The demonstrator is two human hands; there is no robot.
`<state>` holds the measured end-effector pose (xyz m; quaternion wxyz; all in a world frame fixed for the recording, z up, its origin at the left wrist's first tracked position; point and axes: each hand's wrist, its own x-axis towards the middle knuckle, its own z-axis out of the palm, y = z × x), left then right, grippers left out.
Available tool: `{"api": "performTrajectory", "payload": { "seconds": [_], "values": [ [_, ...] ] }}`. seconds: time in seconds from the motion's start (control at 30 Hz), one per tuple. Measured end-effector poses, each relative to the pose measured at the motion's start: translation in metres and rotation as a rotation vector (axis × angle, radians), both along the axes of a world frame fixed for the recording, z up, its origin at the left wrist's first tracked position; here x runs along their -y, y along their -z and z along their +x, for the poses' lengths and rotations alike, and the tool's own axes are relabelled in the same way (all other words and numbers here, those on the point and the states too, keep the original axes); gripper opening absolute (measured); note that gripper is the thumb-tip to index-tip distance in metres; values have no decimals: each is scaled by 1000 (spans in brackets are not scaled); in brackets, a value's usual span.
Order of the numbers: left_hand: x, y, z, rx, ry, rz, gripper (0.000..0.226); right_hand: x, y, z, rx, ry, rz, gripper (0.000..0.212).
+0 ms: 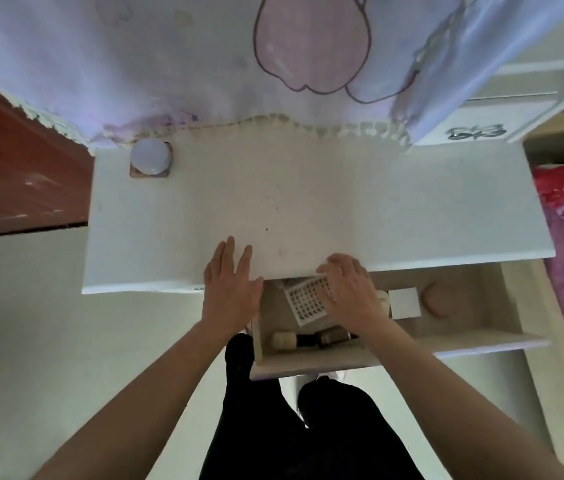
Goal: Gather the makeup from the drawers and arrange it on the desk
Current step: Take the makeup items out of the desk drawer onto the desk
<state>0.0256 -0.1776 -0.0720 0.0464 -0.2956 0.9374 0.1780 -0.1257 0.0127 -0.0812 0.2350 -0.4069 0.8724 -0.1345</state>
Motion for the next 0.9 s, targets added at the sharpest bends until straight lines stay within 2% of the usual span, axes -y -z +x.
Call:
{"api": "performTrajectory", "payload": {
  "seconds": [0.07,0.13,0.23,0.33,0.43,0.57,0.67,0.77,0.9],
  "values": [
    [-44,8,-3,-29,28,20,57,-44,11,2,-34,60,31,31],
    [-79,18,-8,-65,66,53,54,-80,27,-1,-13,110,113,33],
    [-117,38,-15,-9,89,114,57,-117,54,-12,18,156,311,56],
    [-137,62,-26,158,55,126,65,-134,79,-30,36,247,369,78],
    [-143,86,-37,312,67,115,76,-141,100,-48,-61,113,450,92],
    [-140,119,-57,341,118,73,89,-144,123,-60,-188,-150,362,108],
    [-139,136,-67,394,155,37,98,-145,134,-58,-203,-211,291,96],
    [-141,143,-70,425,159,5,99,-146,129,-54,-172,-156,265,80],
    [-142,146,-73,422,146,-21,104,-155,115,-57,241,200,88,66]
  ]
}}
